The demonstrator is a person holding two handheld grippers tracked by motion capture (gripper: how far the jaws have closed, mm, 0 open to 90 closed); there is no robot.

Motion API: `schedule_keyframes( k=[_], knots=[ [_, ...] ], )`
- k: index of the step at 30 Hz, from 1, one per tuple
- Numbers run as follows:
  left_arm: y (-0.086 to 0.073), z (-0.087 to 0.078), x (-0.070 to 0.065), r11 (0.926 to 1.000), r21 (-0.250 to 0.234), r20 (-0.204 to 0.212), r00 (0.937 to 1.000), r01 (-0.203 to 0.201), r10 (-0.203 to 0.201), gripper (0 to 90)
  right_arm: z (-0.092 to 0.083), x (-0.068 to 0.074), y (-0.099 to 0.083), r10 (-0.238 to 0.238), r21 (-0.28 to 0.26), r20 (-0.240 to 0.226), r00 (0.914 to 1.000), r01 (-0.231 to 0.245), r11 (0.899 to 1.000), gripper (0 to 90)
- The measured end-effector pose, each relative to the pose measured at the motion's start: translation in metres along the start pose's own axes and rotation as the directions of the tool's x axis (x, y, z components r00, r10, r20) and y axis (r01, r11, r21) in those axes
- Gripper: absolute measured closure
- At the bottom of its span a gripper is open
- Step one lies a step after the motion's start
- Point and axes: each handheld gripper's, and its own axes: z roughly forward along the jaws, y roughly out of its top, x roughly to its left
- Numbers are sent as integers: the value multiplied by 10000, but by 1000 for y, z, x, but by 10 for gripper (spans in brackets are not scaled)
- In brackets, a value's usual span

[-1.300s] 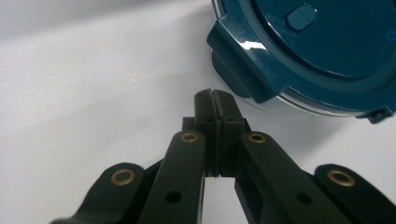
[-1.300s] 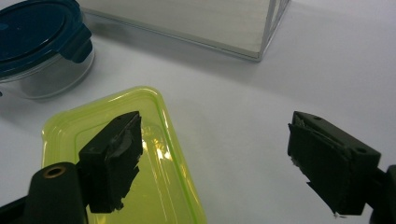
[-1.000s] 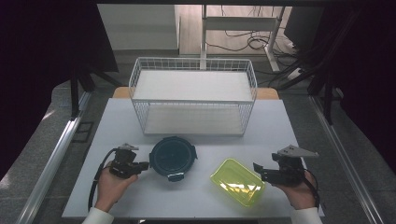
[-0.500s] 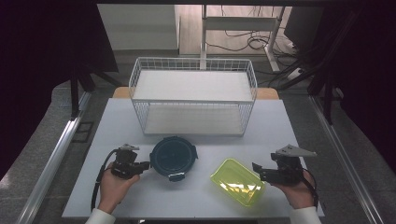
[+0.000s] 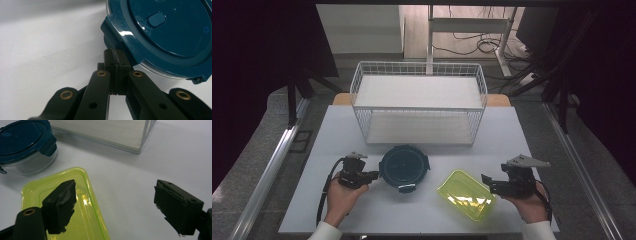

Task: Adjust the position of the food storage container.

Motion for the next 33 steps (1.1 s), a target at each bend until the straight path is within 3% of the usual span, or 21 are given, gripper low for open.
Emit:
schedule_keyframes(
  k=[22,26,28,30,33],
  knots=[
    [18,20,-18,9997,38,496,9984,-260,258,900,-1,-1,2,65,-88,-116,9999,-66,9999,178],
    [19,21,-16,9995,43,674,9973,-303,299,900,-1,-1,4,145,-145,-207,9997,-148,9998,178],
    [18,19,-11,9995,38,1092,9936,-309,303,900,-2,0,5,161,-191,-258,9995,-166,9997,178],
    [17,17,-7,9995,-6,1234,9918,-331,329,900,-3,1,6,138,-245,-295,9995,-145,9996,178],
    [16,7,0,9992,-303,1111,9934,-262,294,900,-5,2,8,232,-369,-389,9990,-246,9990,178]
  ],
)
